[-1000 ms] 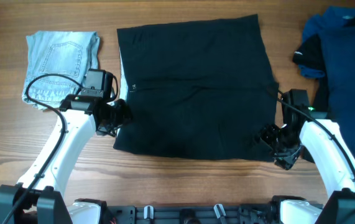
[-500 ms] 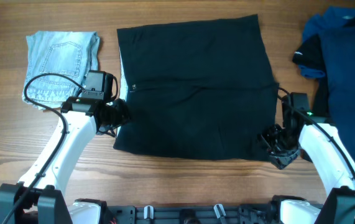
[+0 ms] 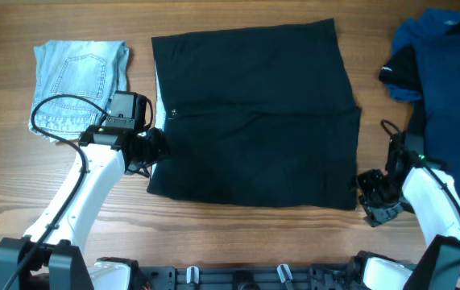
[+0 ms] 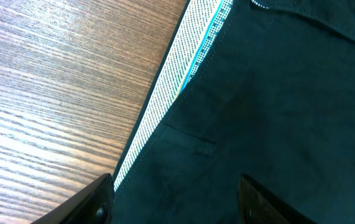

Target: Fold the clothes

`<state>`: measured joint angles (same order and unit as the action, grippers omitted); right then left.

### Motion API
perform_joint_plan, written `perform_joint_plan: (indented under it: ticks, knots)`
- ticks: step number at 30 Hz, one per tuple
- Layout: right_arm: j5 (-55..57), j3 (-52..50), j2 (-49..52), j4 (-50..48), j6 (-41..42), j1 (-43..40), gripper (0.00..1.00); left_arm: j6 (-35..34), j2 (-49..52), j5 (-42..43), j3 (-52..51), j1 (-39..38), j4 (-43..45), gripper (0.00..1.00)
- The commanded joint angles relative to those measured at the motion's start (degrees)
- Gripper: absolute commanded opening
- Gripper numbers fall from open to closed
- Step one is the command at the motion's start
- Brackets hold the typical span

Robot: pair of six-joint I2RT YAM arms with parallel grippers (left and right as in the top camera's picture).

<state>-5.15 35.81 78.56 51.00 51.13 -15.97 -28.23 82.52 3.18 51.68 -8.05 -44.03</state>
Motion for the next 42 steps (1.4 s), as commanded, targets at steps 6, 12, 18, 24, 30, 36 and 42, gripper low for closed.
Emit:
perform_joint_plan:
  ticks: [6,12,18,24,30,36,42]
  knots:
    - [-2.4,-2.9,0.0,-0.2,-1.6,-0.2,0.71,-0.6,-0.2,-0.9,-0.8,-0.2,0.2,0.64]
    - [-2.3,-2.9,0.0,-2.6,-1.0,-0.2,0.68,-0.6,-0.2,-0.9,-0.8,-0.2,0.2,0.64]
    - [-2.3,-3.0,0.0,-3.0,-0.5,-0.2,0.64,-0.6,-0.2,-0.9,-0.8,-0.2,0.2,0.64]
    - [-2.1,-3.0,0.0,-3.6,-0.1,-0.2,0.60,-0.6,-0.2,-0.9,-0.8,-0.2,0.1,0.65]
    - [-2.7,-6.5,0.0,-5.8,3.5,-0.2,0.60,-0.6,-0.2,-0.9,-0.8,-0.2,0.1,0.65]
    - [-2.8,-6.6,0.0,-6.4,4.8,-0.2,0.38,-0.6,-0.2,-0.9,-0.8,-0.2,0.1,0.65]
    - [-2.8,-6.7,0.0,-8.0,5.0,-0.2,0.31,-0.6,-0.2,-0.9,-0.8,-0.2,0.1,0.65]
